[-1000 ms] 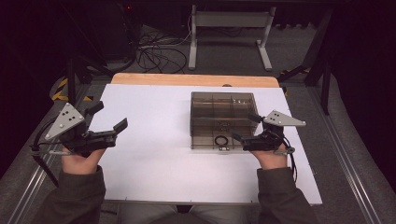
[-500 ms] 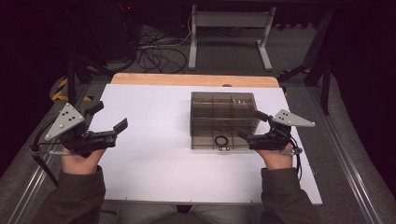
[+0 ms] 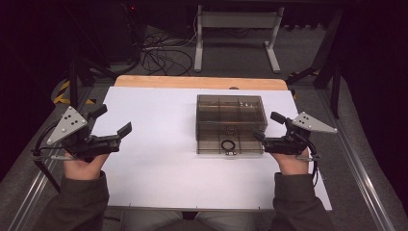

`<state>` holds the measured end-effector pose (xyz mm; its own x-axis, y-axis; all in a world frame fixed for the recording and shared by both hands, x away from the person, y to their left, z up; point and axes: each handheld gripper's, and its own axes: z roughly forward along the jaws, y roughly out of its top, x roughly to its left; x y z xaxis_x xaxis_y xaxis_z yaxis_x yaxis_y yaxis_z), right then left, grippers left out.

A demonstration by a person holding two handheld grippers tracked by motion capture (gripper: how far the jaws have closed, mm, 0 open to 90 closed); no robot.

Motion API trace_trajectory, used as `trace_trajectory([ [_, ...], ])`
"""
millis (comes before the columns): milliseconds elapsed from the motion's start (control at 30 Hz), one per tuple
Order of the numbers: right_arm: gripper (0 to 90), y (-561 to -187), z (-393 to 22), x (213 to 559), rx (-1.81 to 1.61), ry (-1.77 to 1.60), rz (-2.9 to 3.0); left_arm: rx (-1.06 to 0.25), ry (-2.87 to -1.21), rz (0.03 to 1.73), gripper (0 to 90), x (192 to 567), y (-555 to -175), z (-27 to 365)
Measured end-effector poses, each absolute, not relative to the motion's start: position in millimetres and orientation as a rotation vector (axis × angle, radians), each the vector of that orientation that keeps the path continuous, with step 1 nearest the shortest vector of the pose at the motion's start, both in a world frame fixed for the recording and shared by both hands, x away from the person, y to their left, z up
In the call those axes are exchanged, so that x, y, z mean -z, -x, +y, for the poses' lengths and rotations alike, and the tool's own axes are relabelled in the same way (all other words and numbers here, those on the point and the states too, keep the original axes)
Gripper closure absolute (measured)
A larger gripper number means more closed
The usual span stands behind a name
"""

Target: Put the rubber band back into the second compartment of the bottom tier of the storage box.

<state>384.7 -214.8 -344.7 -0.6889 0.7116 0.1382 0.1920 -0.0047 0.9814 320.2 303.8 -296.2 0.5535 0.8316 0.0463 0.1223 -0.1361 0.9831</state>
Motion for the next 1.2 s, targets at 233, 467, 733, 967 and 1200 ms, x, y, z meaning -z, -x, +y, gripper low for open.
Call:
trace_trajectory([
  [233, 0.0, -382.8, -222.1, 342.9, -1.748, -0.946, 1.834, -0.752, -1.615, 0.824, 6.4, 296.4, -320.1, 303.3],
  [467, 0.0, -381.5, -227.6, 341.7, -1.75, -0.95, 1.808, -0.756, -1.614, 0.826, 6.2, 296.1, -319.8, 304.1],
  [733, 0.0, -379.1, -235.7, 339.6, -1.758, -0.975, 1.759, -0.755, -1.61, 0.828, 6.1, 296.8, -320.0, 304.1],
  [967, 0.0, -378.0, -242.7, 339.1, -1.754, -1.001, 1.727, -0.757, -1.608, 0.83, 5.8, 296.9, -319.8, 304.1],
  [1200, 0.0, -376.0, -250.7, 338.3, -1.754, -1.017, 1.699, -0.757, -1.61, 0.83, 5.7, 297.2, -319.7, 304.8],
])
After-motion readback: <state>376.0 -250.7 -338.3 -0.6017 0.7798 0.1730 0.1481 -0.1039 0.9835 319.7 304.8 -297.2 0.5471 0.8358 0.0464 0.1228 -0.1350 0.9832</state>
